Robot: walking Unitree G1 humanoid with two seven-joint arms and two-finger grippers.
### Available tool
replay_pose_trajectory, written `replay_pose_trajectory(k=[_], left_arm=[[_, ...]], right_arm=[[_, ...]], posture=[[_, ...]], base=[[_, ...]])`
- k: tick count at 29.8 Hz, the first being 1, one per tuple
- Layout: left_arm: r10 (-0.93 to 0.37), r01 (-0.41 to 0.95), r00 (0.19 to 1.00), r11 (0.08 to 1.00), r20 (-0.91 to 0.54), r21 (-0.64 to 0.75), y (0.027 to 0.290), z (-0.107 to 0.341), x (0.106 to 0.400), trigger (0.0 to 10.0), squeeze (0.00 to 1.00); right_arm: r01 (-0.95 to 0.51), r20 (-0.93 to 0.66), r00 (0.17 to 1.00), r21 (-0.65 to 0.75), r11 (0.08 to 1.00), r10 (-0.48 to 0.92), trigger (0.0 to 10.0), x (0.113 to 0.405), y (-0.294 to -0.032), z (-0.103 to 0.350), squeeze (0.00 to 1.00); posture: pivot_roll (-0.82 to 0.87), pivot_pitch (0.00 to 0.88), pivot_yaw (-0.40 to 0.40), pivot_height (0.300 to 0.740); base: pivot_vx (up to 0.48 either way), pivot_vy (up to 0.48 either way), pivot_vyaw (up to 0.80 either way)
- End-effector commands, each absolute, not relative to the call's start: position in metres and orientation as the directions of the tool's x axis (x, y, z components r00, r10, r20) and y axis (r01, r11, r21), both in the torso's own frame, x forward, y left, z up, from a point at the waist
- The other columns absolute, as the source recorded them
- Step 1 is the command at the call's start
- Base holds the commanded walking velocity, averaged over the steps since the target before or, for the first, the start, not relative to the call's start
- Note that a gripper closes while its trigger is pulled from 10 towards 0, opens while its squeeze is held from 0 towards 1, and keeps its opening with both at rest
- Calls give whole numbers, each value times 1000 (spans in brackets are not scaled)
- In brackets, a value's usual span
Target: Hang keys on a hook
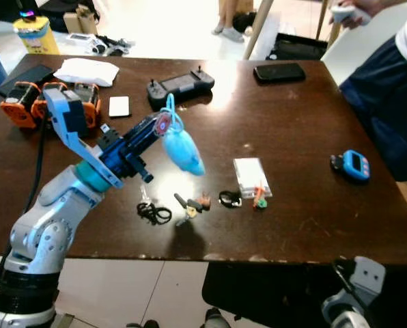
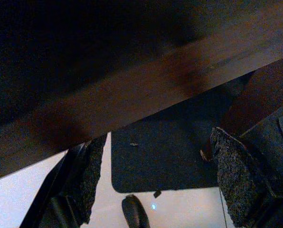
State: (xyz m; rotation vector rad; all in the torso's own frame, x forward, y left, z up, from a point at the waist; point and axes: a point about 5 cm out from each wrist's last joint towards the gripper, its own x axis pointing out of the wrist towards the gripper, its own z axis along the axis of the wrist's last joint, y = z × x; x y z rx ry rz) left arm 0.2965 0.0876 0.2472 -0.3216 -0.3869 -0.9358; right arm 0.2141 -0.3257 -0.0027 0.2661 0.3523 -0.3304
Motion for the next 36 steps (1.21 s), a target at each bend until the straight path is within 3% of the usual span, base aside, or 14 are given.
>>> replay_pose_trajectory(k=[1,23,29,36], left_arm=[[-726,835,519,543,452,-86,86,247,292,10000,0],[-753,856,487,511,443,-72,85,248,287,10000,0],[-747,849,498,523,441,-72,87,248,288,10000,0],[-741,843,507,533,441,-73,89,248,289,10000,0]], right_arm=[[378,-381,878,176,909,-291,10000,211,-329,-3,0],[302,-317,922,236,924,-220,10000,217,-321,1,0],[121,-242,969,264,957,-55,10000,235,-299,9,0],[52,-207,978,266,963,4,10000,245,-289,15,0]], posture=[[-102,78,68,740],[-105,97,82,740],[-102,99,82,740],[-100,99,82,740]], base=[[-270,0,0],[-287,0,0],[-296,0,783],[-279,0,781]])
